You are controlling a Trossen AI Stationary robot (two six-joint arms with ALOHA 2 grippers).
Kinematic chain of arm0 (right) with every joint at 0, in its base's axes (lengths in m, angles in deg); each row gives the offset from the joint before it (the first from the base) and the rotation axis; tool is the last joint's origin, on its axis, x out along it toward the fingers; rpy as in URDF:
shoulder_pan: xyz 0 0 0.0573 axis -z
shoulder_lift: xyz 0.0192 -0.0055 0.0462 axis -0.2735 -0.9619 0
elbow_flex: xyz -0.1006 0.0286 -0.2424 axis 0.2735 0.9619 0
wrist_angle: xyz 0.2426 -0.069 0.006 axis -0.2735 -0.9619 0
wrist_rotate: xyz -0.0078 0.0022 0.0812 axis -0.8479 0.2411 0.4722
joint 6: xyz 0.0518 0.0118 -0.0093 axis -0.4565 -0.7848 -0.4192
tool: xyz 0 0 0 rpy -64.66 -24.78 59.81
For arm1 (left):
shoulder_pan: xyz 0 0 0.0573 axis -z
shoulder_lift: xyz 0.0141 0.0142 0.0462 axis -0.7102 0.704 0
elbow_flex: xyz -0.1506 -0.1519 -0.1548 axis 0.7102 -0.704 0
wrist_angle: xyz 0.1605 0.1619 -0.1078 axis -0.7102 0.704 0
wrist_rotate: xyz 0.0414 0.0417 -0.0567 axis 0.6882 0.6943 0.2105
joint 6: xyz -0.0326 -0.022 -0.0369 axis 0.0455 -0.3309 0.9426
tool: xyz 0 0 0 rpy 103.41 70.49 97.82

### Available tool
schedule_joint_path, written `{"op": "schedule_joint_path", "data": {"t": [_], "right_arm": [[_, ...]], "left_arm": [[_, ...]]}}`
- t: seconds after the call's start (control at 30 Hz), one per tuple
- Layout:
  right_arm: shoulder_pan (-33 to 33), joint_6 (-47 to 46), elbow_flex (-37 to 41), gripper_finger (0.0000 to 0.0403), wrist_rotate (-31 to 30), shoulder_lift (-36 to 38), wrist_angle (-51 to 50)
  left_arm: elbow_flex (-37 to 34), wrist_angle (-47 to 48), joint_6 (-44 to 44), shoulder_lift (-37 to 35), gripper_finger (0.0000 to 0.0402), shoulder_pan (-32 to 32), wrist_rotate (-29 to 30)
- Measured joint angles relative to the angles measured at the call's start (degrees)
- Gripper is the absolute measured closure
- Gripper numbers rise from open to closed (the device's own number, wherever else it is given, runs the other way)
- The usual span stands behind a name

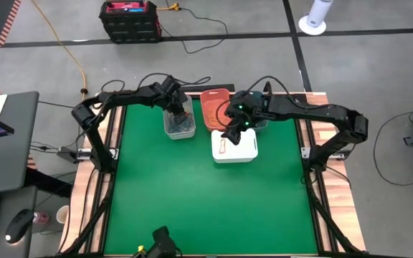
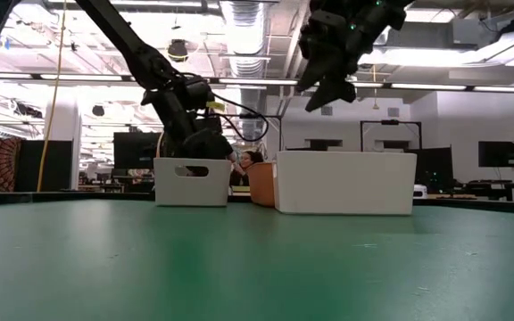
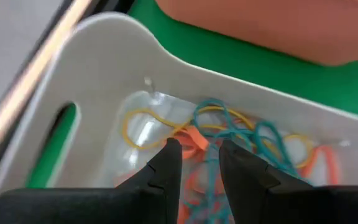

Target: Sort rubber bands into baskets

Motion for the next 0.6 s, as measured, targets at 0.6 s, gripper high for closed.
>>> {"op": "schedule_joint_path", "data": {"t": [0.6], "right_arm": [[-2.21, -5.05, -0.01, 0.0133, -3.65, 1.90, 0.76]], "left_arm": [[0.46, -6.25, -10.99, 2.31, 0.0303, -2.12, -2.16]]}}
